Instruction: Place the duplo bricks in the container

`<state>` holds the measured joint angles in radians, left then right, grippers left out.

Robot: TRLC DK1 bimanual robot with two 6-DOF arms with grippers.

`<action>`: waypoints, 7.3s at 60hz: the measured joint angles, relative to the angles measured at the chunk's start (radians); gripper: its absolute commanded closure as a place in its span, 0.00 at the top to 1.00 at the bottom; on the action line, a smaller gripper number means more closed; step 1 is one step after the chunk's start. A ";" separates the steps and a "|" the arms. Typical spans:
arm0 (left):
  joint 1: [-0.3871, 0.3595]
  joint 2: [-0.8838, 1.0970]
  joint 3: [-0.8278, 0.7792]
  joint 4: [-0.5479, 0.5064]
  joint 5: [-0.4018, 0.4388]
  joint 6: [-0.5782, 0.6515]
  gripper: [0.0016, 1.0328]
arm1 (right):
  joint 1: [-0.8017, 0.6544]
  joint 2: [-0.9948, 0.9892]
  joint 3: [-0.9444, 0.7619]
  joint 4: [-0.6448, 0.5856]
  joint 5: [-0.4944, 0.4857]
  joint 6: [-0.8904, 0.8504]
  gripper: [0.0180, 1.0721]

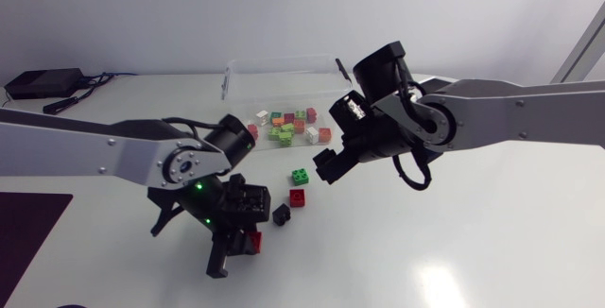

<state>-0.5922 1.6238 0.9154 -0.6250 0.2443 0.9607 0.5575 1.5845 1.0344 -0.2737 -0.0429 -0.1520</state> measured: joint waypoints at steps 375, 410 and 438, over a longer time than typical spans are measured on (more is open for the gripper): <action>0.129 -0.157 0.200 0.001 -0.211 -0.598 0.26 | 0.035 0.333 0.271 -0.312 -0.245 -0.699 0.95; 0.256 -0.165 0.376 0.130 -0.112 -0.591 0.26 | 0.066 0.567 0.539 -0.513 -0.183 -0.769 0.71; 0.313 -0.025 0.453 0.290 -0.075 -0.614 0.26 | 0.086 0.619 0.568 -0.512 -0.144 -0.769 0.26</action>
<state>-0.2790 1.5990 1.3682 -0.3355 0.1696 0.3466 0.6437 2.2036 1.6020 -0.7860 -0.1867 -0.9207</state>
